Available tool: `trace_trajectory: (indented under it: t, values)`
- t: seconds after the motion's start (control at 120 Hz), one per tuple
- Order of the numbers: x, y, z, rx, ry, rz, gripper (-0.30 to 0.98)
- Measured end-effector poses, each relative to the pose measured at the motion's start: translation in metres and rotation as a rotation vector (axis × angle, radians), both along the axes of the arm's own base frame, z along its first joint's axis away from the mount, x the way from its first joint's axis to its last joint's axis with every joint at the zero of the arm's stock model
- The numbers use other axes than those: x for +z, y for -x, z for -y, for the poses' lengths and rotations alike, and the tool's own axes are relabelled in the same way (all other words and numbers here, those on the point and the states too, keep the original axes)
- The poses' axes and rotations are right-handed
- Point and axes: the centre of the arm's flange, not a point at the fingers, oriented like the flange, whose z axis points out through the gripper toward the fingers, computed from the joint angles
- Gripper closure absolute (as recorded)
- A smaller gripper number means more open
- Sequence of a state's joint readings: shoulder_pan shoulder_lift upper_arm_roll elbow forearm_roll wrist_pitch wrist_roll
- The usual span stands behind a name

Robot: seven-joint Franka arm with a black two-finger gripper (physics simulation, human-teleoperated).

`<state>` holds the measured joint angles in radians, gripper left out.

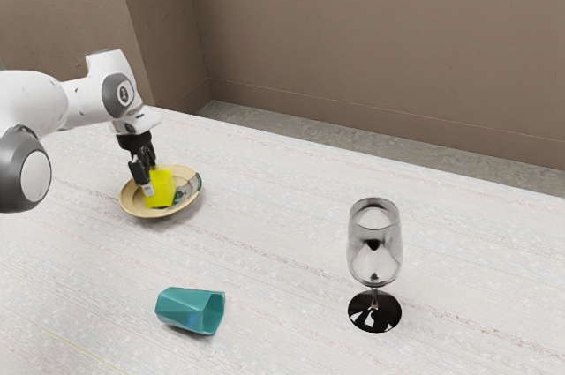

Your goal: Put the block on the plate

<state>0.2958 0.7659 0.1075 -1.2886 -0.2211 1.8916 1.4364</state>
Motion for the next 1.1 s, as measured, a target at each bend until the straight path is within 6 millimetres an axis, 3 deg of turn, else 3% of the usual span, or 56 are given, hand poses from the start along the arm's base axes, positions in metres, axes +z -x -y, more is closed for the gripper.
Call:
trace_trajectory:
  t: [0.117, 0.2, 0.333, 0.4, 0.5, 0.608, 0.7, 0.792, 0.883, 1.0, 1.1]
  values:
    - [0.002, 0.000, 0.000, -0.010, 0.001, 0.002, 0.10]
    - [0.014, 0.000, 0.000, -0.017, -0.005, 0.017, 0.07]
    - [0.072, -0.001, 0.004, -0.032, -0.026, 0.084, 0.04]
    - [0.109, 0.001, 0.016, -0.052, -0.029, 0.123, 0.03]
    - [0.165, 0.002, 0.063, -0.131, -0.041, 0.158, 0.02]
    - [0.232, 0.025, 0.132, -0.224, -0.059, 0.167, 0.01]
    - [0.271, 0.039, 0.202, -0.321, -0.085, 0.162, 0.01]
    - [0.311, 0.064, 0.248, -0.360, -0.131, 0.168, 0.00]
    - [0.333, 0.085, 0.281, -0.366, -0.160, 0.158, 0.00]
    - [0.352, 0.101, 0.288, -0.314, -0.195, 0.138, 0.00]
    - [0.364, 0.115, 0.318, -0.314, -0.218, 0.129, 0.00]
